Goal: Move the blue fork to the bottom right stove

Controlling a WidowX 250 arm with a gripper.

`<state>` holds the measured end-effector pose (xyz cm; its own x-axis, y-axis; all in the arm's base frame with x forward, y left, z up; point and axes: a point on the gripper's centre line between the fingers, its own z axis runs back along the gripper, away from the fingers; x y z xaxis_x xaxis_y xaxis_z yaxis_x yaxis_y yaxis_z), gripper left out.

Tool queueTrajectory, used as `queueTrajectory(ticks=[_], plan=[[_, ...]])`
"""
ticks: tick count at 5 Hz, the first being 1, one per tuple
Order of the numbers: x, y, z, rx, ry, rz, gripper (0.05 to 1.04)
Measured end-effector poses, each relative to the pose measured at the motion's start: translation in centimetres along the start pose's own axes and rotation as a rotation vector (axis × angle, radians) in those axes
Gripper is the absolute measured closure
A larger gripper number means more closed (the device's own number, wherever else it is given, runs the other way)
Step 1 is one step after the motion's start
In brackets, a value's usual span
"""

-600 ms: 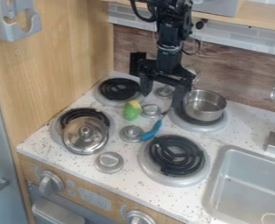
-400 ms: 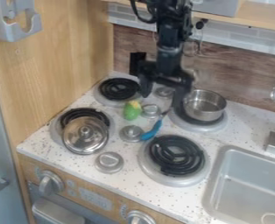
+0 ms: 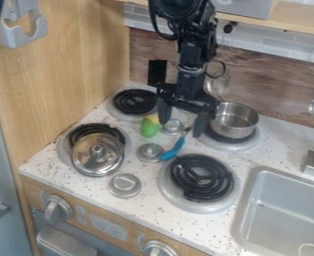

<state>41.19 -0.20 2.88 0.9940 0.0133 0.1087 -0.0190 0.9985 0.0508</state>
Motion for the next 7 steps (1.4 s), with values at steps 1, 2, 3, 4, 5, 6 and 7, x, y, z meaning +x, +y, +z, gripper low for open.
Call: queueTrajectory(ticks=[1,2,3,4,5,6,7], plan=[[1.0,1.5,-1.0,-0.014,0.017,0.073,0.084],[2.4,3.2,-1.9,-0.033,0.020,0.146,0.084],[3.3,3.0,-2.6,-0.041,0.007,0.177,0.084],[3.9,2.5,-4.4,-0.052,0.021,0.206,0.084],[3.9,2.1,-6.1,-0.046,0.052,0.224,0.084],[4.1,2.2,-8.5,-0.022,0.099,0.237,0.084],[4.5,2.1,-9.2,-0.020,0.104,0.252,0.084]])
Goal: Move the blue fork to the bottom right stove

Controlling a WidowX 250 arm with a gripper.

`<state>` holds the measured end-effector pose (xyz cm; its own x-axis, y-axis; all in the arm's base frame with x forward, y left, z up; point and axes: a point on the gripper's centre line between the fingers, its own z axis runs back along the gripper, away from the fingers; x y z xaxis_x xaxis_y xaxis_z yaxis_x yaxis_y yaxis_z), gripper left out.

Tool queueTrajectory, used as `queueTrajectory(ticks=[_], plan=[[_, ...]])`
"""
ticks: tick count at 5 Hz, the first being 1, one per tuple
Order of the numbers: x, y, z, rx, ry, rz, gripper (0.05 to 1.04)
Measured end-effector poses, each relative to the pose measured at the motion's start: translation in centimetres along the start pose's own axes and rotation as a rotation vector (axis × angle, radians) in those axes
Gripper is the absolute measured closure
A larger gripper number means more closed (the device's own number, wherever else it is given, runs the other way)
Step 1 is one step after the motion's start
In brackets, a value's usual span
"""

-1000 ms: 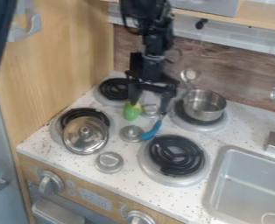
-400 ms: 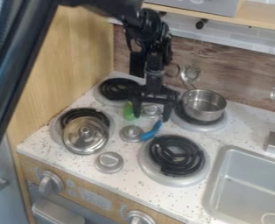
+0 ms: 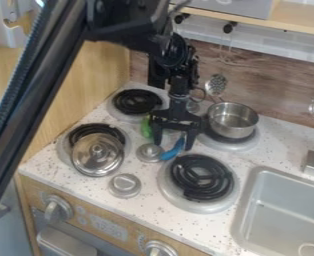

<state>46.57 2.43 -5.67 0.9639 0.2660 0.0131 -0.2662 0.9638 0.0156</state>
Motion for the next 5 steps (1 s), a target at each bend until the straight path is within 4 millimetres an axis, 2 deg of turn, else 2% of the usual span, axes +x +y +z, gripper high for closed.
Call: queueTrajectory(ticks=[1,3,4,5], plan=[[0.1,-0.1,-0.1,0.005,-0.008,0.017,0.148],[-0.5,0.0,-0.8,0.012,-0.005,0.014,0.702],[-0.9,0.1,-0.1,0.013,-0.029,0.009,0.778],[-1.4,0.1,2.5,-0.005,-0.072,0.026,0.931]])
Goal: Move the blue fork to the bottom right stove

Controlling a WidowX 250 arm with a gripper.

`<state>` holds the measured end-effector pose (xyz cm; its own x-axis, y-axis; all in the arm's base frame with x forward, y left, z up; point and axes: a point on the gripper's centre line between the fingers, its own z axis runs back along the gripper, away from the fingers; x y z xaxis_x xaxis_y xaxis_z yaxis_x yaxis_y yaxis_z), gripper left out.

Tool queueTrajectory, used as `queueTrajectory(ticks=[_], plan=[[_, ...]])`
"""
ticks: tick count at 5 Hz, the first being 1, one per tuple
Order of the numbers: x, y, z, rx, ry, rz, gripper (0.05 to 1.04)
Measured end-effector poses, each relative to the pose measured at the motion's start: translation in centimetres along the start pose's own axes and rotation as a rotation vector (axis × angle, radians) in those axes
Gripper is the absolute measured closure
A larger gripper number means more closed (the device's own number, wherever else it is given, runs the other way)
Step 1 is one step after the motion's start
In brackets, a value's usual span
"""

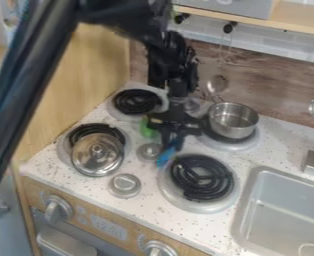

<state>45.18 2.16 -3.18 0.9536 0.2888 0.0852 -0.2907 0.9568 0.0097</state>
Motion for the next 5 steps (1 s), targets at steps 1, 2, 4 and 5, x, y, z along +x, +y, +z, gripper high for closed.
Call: queueTrajectory(ticks=[1,2,4,5], plan=[[-0.3,-0.2,3.6,-0.044,-0.080,-0.002,1.034],[-1.8,-0.1,5.3,-0.072,-0.097,-0.024,1.037],[-5.9,-1.2,4.1,-0.066,-0.027,-0.141,1.037],[-6.4,-1.3,3.7,-0.059,-0.011,-0.157,1.037]])
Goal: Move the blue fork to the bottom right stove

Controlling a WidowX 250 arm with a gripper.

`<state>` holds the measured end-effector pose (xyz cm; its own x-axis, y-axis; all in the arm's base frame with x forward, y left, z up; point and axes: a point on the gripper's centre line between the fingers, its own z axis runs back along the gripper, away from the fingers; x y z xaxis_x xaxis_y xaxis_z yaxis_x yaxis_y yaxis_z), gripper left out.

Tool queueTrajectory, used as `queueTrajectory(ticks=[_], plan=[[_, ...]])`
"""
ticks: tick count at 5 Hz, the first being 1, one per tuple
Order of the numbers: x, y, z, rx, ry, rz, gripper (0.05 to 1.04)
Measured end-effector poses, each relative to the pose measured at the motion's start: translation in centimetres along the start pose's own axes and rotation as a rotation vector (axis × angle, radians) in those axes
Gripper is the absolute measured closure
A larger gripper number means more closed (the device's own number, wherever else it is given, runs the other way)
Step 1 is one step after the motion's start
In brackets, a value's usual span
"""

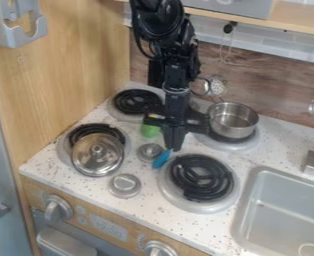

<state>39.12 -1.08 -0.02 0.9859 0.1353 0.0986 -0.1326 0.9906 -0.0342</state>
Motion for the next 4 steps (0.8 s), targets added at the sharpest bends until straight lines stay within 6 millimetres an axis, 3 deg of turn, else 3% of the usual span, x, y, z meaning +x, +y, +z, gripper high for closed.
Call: queueTrajectory(ticks=[2,3,4], plan=[[-1.8,-1.8,-2.2,0.005,0.065,-0.048,1.020],[-1.2,-1.2,-2.4,-0.010,0.049,0.042,0.929],[1.4,-0.7,-1.0,-0.042,-0.023,0.141,0.716]])
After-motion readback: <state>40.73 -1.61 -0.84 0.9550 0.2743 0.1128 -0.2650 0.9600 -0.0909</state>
